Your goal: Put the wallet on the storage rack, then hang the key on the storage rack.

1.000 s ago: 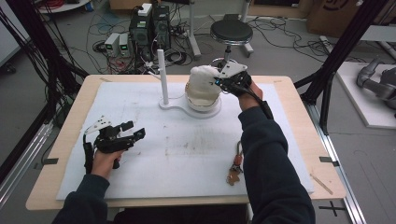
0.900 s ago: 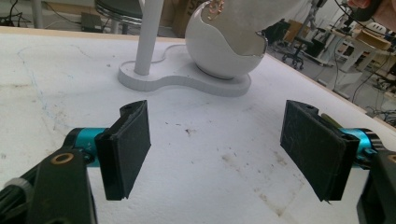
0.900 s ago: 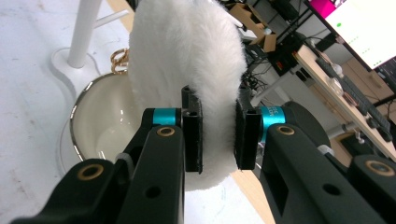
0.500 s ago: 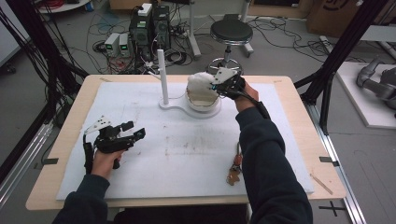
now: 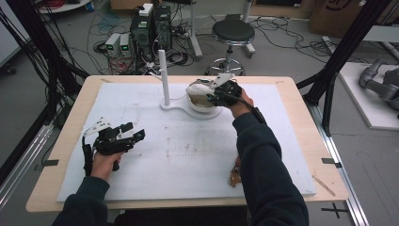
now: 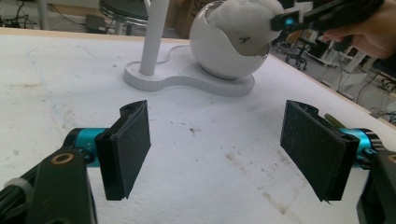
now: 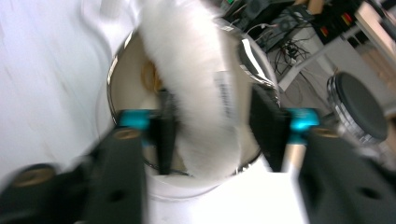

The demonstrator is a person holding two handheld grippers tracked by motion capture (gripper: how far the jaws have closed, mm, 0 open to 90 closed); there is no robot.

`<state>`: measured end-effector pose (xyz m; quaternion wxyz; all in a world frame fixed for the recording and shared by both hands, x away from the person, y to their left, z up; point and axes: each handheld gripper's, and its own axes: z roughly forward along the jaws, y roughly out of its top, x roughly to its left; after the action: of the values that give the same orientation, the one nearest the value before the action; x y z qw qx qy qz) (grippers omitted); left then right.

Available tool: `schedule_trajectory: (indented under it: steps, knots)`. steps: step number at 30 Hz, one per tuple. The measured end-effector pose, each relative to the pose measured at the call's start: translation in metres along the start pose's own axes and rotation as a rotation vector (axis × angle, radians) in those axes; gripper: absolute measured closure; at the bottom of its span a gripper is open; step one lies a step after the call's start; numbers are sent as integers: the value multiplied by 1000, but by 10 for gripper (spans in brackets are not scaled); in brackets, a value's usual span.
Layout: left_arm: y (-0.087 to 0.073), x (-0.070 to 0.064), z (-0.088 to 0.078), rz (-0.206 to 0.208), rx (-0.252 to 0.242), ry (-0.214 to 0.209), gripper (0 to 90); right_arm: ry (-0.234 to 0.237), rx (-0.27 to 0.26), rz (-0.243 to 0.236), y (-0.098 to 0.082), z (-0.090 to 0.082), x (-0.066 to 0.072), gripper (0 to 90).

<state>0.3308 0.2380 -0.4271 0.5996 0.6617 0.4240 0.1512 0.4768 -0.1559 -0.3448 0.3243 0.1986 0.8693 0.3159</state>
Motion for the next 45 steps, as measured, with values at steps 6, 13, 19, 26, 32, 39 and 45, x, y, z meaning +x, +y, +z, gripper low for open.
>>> schedule_trajectory:
  steps: [6, 13, 19, 26, 32, 39, 45]
  knots:
    - [1, -1, 0, 31, 6, 18, 225, 63, -43, 228, -20, -33, -7, 332]
    - [1, -2, 1, 49, 12, 21, 223, 116, -73, 326, -40, -70, -5, 276]
    - [1, -2, 1, 50, 17, 23, 224, 93, -129, 394, -71, -97, 11, 252]
    - [0, -2, -1, 51, 18, 25, 224, 90, -70, 484, -114, -113, 37, 269]
    - [1, -4, 1, 63, 24, 27, 224, 34, -8, 482, -125, -120, 54, 268]
    - [0, -3, 2, 62, 29, 22, 224, -47, -51, 496, -135, -132, 72, 260]
    - [1, -4, 2, 63, 19, 28, 224, -68, -27, 527, -144, -137, 90, 332]
